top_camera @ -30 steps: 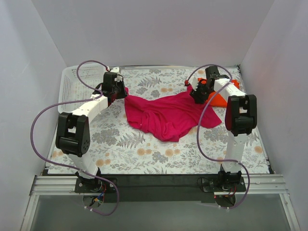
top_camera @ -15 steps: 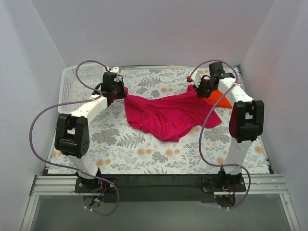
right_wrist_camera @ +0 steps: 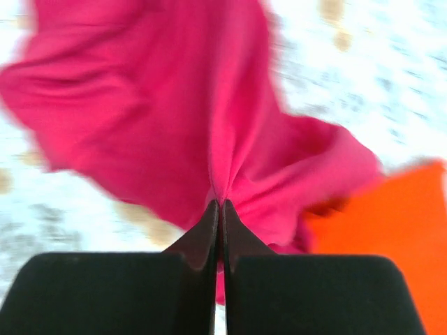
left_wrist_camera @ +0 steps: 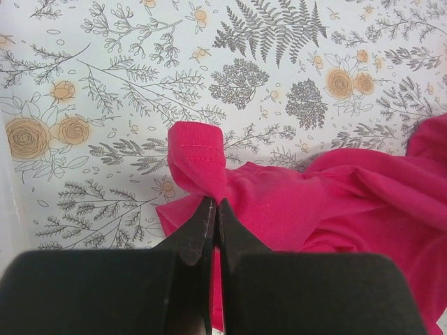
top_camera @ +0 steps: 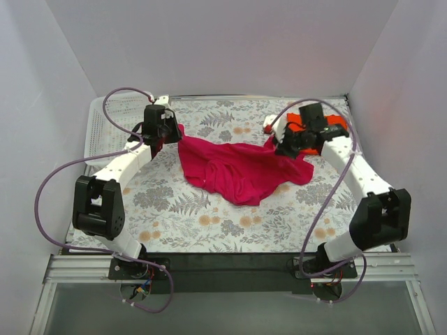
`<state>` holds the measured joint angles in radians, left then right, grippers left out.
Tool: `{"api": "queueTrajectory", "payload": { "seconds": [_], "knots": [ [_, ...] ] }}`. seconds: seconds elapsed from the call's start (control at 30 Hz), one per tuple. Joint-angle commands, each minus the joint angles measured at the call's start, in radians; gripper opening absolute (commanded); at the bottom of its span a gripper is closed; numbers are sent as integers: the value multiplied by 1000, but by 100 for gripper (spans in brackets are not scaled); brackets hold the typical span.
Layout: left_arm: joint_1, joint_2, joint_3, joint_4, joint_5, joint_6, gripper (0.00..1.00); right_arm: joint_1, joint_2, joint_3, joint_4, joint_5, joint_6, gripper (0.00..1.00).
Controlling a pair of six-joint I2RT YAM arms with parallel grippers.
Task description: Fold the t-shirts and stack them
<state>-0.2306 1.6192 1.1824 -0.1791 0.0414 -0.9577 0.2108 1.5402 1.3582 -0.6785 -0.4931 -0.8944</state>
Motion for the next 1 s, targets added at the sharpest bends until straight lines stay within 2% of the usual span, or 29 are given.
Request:
{"api": "queueTrajectory", "payload": {
  "seconds": [0.0,0.07,0.1,0.2,0.23,0.37,0.5,0.6,0.77,0.97],
  "knots": [
    [10,-59,-23,-2,0,1,0,232,-94,-149,-56,-53,98,1],
    [10,-61,-30,0,9,-7,0,320,-94,-238,-41,-61,136,1],
    [10,-62,-41,0,15,-10,0,379,-86,-255,-24,-62,153,15],
    [10,-71,-62,0,18,-12,0,403,-43,-245,-15,-65,181,53],
    [10,-76,-69,0,18,-12,0,401,-43,-245,-13,-46,183,57],
    [11,-94,-92,1,9,-6,0,337,-71,-200,-4,-10,198,58],
    [11,-102,-107,6,12,-3,0,262,-94,-260,-7,-39,160,52],
    [11,-110,-115,7,15,-3,0,262,-112,-347,-9,-88,86,47],
    [11,-122,-125,10,18,0,0,265,-118,-404,-12,-107,35,45],
    [13,-124,-136,9,20,-1,0,328,-103,-433,79,-13,80,46]
  ]
}}
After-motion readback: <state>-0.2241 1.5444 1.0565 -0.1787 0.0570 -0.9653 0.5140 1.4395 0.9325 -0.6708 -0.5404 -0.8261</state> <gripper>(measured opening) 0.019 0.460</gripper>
